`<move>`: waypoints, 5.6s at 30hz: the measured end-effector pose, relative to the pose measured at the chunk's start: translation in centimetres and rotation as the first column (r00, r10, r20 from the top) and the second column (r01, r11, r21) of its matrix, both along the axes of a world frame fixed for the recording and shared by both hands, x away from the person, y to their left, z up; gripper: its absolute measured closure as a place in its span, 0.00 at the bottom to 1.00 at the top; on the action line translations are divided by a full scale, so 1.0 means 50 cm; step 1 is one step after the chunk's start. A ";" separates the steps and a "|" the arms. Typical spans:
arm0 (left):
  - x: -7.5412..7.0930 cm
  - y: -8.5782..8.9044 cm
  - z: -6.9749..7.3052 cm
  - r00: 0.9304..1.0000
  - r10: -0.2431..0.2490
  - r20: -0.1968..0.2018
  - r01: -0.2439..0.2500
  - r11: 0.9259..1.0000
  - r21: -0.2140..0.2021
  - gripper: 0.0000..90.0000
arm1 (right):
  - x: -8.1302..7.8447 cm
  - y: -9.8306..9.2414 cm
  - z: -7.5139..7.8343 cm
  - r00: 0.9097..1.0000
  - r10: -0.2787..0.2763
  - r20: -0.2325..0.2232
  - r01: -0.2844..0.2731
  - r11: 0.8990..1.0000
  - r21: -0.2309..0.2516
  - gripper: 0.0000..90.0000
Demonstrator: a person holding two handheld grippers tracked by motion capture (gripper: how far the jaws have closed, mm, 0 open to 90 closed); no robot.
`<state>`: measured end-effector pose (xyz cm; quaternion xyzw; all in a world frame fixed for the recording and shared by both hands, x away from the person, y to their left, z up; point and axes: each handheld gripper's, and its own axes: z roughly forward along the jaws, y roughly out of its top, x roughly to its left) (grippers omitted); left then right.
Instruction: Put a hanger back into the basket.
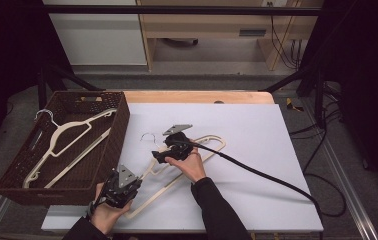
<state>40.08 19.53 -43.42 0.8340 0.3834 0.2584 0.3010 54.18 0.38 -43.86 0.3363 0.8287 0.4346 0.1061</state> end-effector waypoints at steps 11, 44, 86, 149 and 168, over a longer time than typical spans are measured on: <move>-0.015 -0.012 0.011 0.999 -0.025 0.022 0.025 1.000 -0.003 0.88 | 0.014 0.004 -0.007 1.000 -0.016 -0.007 0.017 0.999 0.035 0.45; -0.012 -0.004 0.011 0.998 -0.060 0.000 0.060 0.993 -0.099 0.75 | 0.031 0.033 0.014 0.996 -0.059 -0.068 0.057 0.998 -0.027 0.99; 0.060 -0.093 0.060 0.971 -0.227 -0.079 0.180 0.904 -0.387 0.96 | -0.159 -0.187 0.134 0.989 0.037 0.141 -0.056 0.990 0.128 0.66; 0.160 0.358 0.325 0.983 -0.128 0.135 0.168 0.923 -0.346 0.96 | -0.245 -0.502 0.072 0.945 -0.275 0.178 0.246 0.954 0.171 0.02; 0.185 0.483 0.274 0.997 -0.013 0.075 0.036 0.946 -0.322 0.96 | -0.243 -0.502 0.069 0.945 -0.275 0.179 0.248 0.956 0.158 0.02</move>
